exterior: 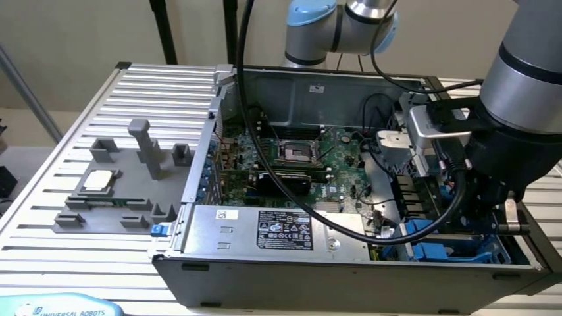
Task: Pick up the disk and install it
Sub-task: 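Insert the second disk wire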
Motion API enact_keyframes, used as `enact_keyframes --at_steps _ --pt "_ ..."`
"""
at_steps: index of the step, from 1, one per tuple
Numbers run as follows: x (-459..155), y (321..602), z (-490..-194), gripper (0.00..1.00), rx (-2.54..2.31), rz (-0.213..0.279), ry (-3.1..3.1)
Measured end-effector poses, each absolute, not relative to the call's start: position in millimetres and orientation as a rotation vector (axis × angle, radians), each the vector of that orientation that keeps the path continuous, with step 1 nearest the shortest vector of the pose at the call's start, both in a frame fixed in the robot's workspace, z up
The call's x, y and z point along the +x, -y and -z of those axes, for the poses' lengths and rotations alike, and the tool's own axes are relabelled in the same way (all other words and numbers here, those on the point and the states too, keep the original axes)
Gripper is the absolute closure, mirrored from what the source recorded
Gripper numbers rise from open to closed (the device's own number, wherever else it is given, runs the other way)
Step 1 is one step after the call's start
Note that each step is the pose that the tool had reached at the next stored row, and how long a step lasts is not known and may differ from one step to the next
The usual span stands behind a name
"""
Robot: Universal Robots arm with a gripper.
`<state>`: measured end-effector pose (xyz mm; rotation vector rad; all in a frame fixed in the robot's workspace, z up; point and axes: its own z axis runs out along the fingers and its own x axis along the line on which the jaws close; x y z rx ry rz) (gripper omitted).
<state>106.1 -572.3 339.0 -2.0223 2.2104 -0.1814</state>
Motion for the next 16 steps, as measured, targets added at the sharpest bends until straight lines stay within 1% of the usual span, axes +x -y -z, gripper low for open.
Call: enact_keyframes --at_steps 5,13,16 --pt "107 572 -343 0.75 -2.023 0.180 -2.211" --pt "110 571 -374 0.75 -2.024 0.177 -2.213" --pt "109 569 -379 0.75 -2.025 0.177 -2.213"
